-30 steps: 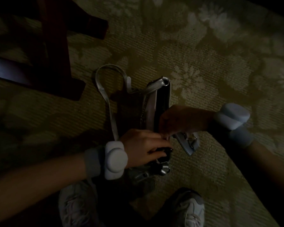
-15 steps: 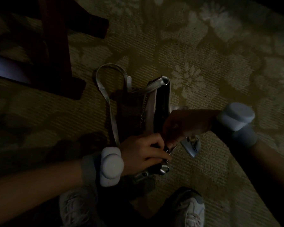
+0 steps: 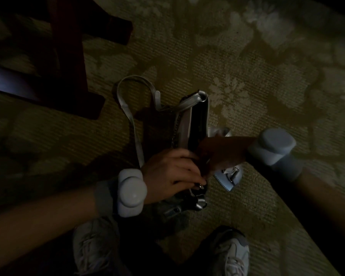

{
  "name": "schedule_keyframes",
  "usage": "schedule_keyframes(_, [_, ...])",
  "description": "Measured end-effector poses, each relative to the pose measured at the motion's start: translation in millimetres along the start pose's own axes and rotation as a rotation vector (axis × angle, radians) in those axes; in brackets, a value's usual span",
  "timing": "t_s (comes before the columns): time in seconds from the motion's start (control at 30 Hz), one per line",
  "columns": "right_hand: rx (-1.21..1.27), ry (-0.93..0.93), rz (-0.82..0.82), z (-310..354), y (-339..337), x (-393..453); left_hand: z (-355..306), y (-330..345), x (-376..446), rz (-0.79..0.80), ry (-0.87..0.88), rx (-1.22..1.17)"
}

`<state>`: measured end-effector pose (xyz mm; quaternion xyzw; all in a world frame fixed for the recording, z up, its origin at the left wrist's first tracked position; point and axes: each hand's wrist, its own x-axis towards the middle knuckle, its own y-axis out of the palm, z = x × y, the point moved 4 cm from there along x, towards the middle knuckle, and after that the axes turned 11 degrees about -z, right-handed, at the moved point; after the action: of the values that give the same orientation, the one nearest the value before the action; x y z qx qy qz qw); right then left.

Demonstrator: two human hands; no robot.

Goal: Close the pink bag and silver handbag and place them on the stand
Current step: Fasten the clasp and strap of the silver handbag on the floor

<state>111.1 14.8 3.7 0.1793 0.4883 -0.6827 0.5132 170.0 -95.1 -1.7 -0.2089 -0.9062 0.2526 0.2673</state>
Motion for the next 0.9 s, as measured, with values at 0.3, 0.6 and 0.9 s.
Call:
schedule_keyframes(0.3, [-0.256, 0.035, -0.126, 2, 13, 7, -9, -3, -5, 0.025, 0.083, 0.043])
schedule_keyframes(0.6, [-0.474, -0.185, -0.559, 21, 24, 0, -10, -7, -12, 0.167, 0.071, -0.002])
schedule_keyframes(0.9, [-0.004, 0.12, -0.599, -15, -16, -6, -33, 15, -23, 0.227, 0.097, -0.06])
